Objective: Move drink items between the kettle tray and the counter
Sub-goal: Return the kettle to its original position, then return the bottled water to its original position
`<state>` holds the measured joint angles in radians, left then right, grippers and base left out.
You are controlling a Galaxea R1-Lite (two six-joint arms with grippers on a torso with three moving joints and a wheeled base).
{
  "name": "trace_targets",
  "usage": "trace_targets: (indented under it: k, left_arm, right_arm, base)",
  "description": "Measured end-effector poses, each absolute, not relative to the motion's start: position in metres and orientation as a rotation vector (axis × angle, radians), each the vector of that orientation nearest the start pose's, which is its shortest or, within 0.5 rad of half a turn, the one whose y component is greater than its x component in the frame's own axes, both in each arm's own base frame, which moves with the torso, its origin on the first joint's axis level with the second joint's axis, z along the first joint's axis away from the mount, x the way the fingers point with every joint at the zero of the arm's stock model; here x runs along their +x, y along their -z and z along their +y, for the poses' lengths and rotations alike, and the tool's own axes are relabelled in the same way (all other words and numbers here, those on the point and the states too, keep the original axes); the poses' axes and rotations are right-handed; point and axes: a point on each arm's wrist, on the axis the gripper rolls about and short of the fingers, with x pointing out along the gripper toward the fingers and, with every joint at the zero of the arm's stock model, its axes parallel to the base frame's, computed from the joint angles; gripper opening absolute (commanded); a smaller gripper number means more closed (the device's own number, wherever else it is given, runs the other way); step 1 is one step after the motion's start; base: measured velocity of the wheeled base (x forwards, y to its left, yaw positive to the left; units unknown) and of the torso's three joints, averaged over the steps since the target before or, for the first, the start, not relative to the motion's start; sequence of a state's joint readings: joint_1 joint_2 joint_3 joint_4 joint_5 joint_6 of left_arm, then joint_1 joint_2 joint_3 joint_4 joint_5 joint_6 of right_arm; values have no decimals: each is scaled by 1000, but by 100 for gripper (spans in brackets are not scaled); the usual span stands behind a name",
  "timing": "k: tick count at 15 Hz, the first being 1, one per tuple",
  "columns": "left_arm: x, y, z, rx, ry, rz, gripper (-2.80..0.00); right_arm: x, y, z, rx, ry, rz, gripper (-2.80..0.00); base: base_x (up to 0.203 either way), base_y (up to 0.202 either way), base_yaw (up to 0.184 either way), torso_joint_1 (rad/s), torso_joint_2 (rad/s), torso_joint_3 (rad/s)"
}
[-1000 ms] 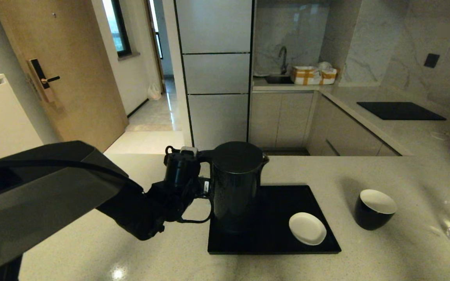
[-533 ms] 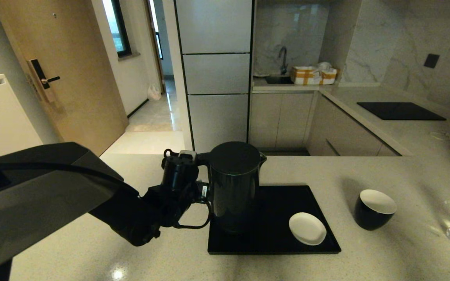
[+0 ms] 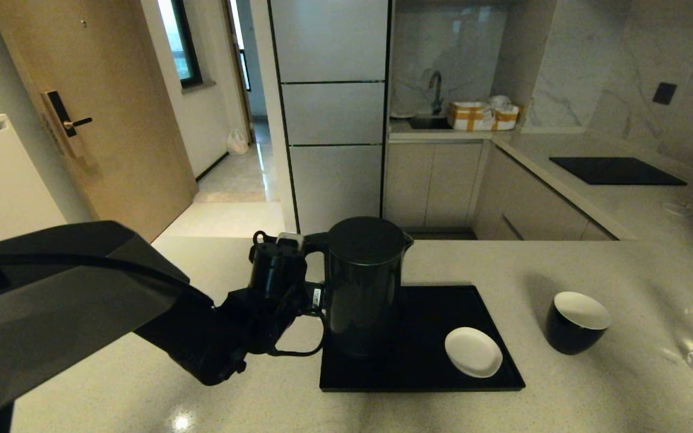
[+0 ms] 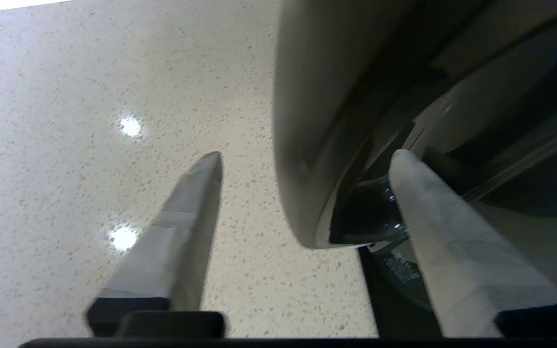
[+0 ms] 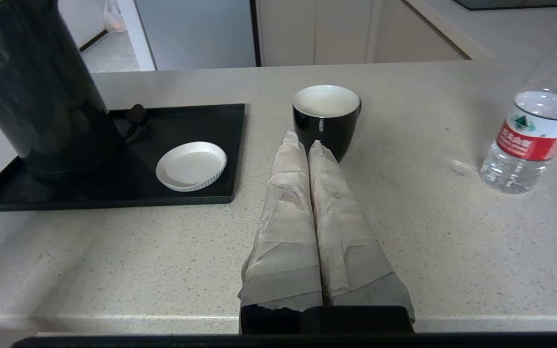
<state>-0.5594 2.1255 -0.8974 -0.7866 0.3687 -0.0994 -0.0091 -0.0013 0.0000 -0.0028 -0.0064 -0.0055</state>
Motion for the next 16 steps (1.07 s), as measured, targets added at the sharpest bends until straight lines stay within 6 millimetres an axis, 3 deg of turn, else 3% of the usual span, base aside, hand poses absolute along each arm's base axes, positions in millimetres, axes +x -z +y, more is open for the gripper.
trace_targets:
  k: [5,6,9,11,13,16]
  left_arm:
    - [307,-96,-192,86,191,362,0]
    - [303,-103,-190,80,195,351,-280]
    - [288,-127,-178,72,177,320,-280]
    - [274,-154,-158,63,129,292,-280]
    - [245,-197,-128,34,88,237,-280]
    - [175,-251,-71,-9,-3,165,-280]
  right_arm:
    - [-23,-76,0,-6,15,-4,-280]
    - [-23,-76,0,-6,15,-4,-280]
    - [-23,-76,0,-6,15,-4,-280]
    - [-23,-76,0,-6,16,-4,-280]
    - [-23,-76,0,-6,15,-5,-280]
    - [-23,-76,0,-6,15,-4,-280]
  base:
    - [0,0,0,0,0,0]
    - [0,0,0,0,0,0]
    - [0,0,0,0,0,0]
    - [0,0,0,0,0,0]
    - [0,0,0,0,0,0]
    - [0,0,0,0,0,0]
